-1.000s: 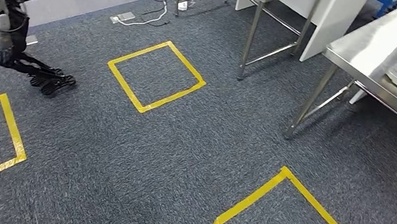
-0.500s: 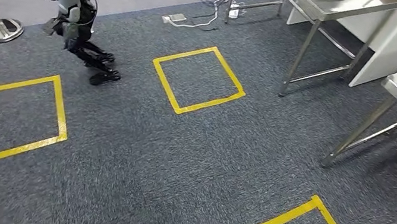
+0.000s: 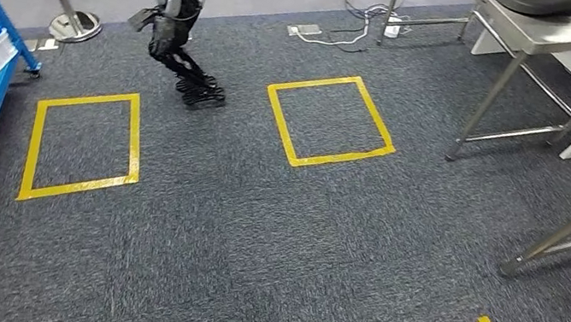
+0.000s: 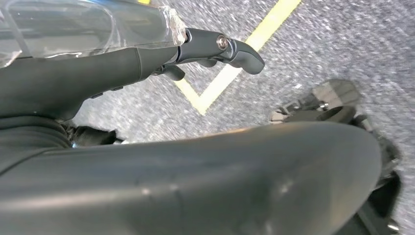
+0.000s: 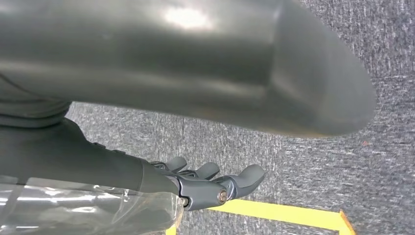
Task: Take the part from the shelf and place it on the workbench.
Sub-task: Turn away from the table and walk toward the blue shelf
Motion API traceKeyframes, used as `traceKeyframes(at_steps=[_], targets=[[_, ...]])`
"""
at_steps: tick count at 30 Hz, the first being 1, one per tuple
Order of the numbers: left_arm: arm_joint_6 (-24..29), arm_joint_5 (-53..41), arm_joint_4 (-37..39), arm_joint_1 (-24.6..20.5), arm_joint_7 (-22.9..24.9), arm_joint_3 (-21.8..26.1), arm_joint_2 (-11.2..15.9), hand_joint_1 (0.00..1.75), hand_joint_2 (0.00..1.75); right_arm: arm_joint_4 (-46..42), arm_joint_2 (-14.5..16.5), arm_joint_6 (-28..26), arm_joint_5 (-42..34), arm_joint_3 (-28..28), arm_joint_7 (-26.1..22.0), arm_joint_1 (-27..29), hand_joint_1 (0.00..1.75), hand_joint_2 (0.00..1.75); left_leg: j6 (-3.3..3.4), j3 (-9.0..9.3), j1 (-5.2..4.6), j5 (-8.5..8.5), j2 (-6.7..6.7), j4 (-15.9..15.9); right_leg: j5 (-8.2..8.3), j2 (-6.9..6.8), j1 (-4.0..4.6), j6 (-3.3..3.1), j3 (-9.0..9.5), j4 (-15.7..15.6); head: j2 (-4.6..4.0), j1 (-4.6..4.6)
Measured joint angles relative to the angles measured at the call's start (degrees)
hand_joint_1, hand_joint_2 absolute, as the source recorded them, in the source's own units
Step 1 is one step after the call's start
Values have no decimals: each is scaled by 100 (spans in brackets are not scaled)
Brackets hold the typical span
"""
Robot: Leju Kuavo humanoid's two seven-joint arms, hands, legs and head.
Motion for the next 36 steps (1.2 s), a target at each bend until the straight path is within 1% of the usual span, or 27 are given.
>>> traceKeyframes(at_steps=[2,3,4,6,7,8,9,10,11,13,15,17,18,20,21,22,23,24,25,26,28,29,30,32,33,34,36], targets=[[8,10,0,5,-30,0,-4,0,0,0,-1,0,5,1,22,-26,0,0,54,-26,-1,13,-130,-23,-28,-101,10,45,12,4,0,12],[14,15,0,16,-45,0,-9,0,0,0,-2,0,7,1,32,-43,0,0,81,-27,12,26,-201,-37,-78,-40,-1,75,4,49,0,14],[25,19,1,21,-58,1,-14,0,0,0,-4,0,9,1,37,-57,0,0,114,-22,29,43,-271,-53,-183,92,-13,101,-49,194,0,19],[35,18,3,10,-74,2,-28,0,0,0,-8,0,21,2,48,-63,0,0,162,-16,50,63,-417,-67,-544,445,-35,137,-334,844,0,34],[35,18,4,0,-76,2,-35,0,0,0,-8,0,28,3,55,-57,0,0,178,-19,52,65,-499,-65,-728,539,-36,144,-540,1271,0,39],[31,16,4,-4,-78,2,-42,0,0,0,-9,0,33,5,61,-52,0,0,183,-19,51,66,-589,-62,-832,577,-37,151,-714,1608,0,42],[27,17,4,0,-78,2,-48,0,0,0,-10,0,37,6,66,-51,0,0,185,-15,53,66,-684,-58,-819,590,-37,155,-804,1753,0,43],[26,17,4,6,-80,2,-51,0,0,0,-13,0,37,7,66,-57,0,0,183,-7,57,65,-779,-52,-687,599,-40,156,-786,1664,0,44],[26,14,4,11,-86,2,-53,0,0,0,-17,0,37,7,65,-69,0,0,178,3,64,63,-870,-45,-467,631,-47,155,-663,1354,0,44],[27,-3,4,4,-100,2,-56,0,0,0,-28,0,35,6,60,-92,0,0,145,-1,65,52,-1039,-13,-62,889,-84,152,-322,539,0,48],[28,-28,5,-3,-108,-1,-58,0,0,0,-32,1,26,5,56,-109,0,0,83,-46,60,55,-1177,14,56,1088,-102,128,-158,135,0,48],[28,-40,9,17,-105,-2,-56,0,0,-1,-29,2,13,6,53,-131,0,0,15,-90,76,73,-1282,11,52,1008,-85,65,-151,106,0,46],[27,-42,11,32,-97,-3,-54,0,0,-2,-30,2,7,6,51,-143,0,0,-15,-114,78,50,-1222,45,61,945,-83,26,-148,96,0,43],[25,-42,15,33,-74,-4,-49,0,0,-3,-33,-4,-1,4,48,-147,0,0,-70,-291,72,-165,-918,421,72,793,-91,-48,-137,76,0,18],[24,-40,15,23,-63,-5,-50,0,0,-2,-37,-5,-3,3,49,-131,0,0,-96,-464,70,-350,-730,795,66,708,-81,-74,-131,76,0,4],[22,-39,15,12,-55,-6,-50,0,0,-2,-36,-5,-5,2,52,-109,0,0,-116,-669,77,-536,-627,1223,58,617,-69,-90,-129,77,0,-6],[22,-38,15,6,-47,-7,-51,0,0,-2,-36,-4,-7,2,56,-84,0,0,-130,-850,84,-664,-578,1589,50,526,-57,-98,-127,78,0,-7],[21,-36,15,9,-36,-7,-51,0,0,-2,-35,-2,-8,2,58,-66,0,0,-135,-949,89,-698,-555,1781,41,442,-50,-102,-123,79,0,-7],[21,-34,15,17,-21,-7,-51,0,0,-2,-35,-2,-9,2,59,-55,0,0,-131,-924,90,-621,-536,1732,32,366,-45,-101,-115,79,0,-8],[21,-30,15,25,-8,-7,-51,0,0,-2,-34,-2,-10,2,57,-50,0,0,-116,-782,86,-457,-498,1449,20,297,-41,-96,-101,78,0,-8],[19,-23,15,20,8,-8,-50,0,0,-2,-31,-3,-13,2,54,-48,0,0,-45,-329,39,-102,-272,575,-15,172,-19,-69,-57,80,0,-9],[18,-21,15,8,9,-8,-49,0,0,-2,-28,-3,-13,2,52,-47,0,0,-4,-175,7,-7,-175,257,-36,117,-6,-46,-40,81,0,-8],[14,-21,15,-2,11,-8,-48,0,0,-2,-26,-3,-14,2,50,-47,0,0,31,-98,-25,24,-115,85,-54,63,4,-23,-25,81,0,-6],[2,-20,16,2,15,-9,-47,0,0,-3,-16,-2,-14,2,46,-56,0,0,78,-109,-46,17,-201,33,-74,-40,14,26,3,63,0,-4],[-8,-19,16,14,19,-10,-48,0,0,-3,-10,-2,-14,3,44,-64,0,0,99,-97,-29,33,-265,8,-95,-31,6,52,19,67,0,-5],[-14,-19,16,21,22,-11,-48,0,0,-3,-5,-2,-14,3,41,-68,0,0,126,-80,-5,54,-328,-20,-163,64,-1,74,5,137,0,-2],[-20,-20,17,11,30,-15,-45,0,0,-3,-4,-2,-15,3,38,-57,0,0,173,-49,41,89,-459,-60,-480,385,-27,110,-209,650,0,19]])
